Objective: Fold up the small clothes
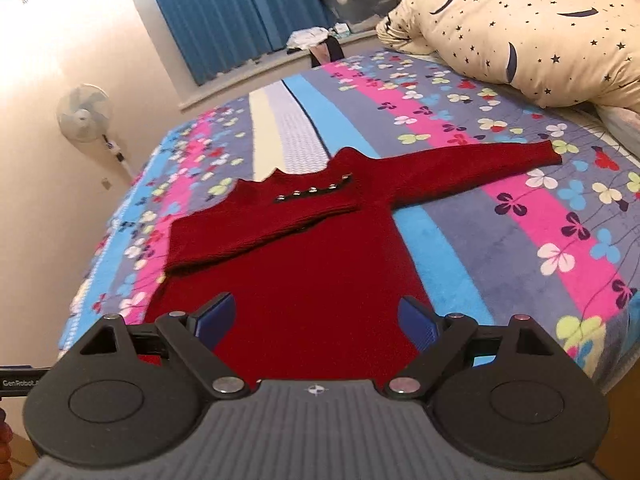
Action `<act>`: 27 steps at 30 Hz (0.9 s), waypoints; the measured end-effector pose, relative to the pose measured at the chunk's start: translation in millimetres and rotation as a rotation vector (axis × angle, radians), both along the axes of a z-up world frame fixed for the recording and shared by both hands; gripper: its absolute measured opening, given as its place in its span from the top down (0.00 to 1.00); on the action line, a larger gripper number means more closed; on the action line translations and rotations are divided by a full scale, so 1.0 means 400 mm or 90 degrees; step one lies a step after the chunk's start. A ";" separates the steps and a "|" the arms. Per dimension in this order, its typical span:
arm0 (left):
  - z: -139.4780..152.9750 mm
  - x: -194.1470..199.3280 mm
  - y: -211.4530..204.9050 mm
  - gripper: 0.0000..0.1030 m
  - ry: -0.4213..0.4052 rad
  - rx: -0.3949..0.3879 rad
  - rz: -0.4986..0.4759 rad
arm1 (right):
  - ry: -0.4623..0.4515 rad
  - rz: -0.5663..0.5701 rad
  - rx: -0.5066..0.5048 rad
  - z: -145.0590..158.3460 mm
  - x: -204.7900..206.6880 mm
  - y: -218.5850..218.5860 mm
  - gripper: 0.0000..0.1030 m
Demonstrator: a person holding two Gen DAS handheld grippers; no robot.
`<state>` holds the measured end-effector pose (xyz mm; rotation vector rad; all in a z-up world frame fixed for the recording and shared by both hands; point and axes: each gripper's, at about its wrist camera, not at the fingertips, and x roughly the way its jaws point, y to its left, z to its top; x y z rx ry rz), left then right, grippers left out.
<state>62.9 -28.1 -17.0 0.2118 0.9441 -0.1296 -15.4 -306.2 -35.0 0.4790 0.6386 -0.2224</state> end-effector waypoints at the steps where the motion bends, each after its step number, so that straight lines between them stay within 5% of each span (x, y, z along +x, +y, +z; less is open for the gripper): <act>1: 0.011 -0.021 0.002 0.00 -0.006 -0.004 -0.002 | -0.006 0.001 -0.001 0.007 -0.020 0.006 0.13; 16: 0.023 -0.094 0.032 0.00 -0.019 0.011 -0.014 | -0.030 0.011 -0.003 0.034 -0.113 0.070 0.13; 27: -0.086 0.054 -0.025 0.00 0.089 0.000 -0.033 | 0.035 0.000 -0.002 -0.026 0.008 0.024 0.13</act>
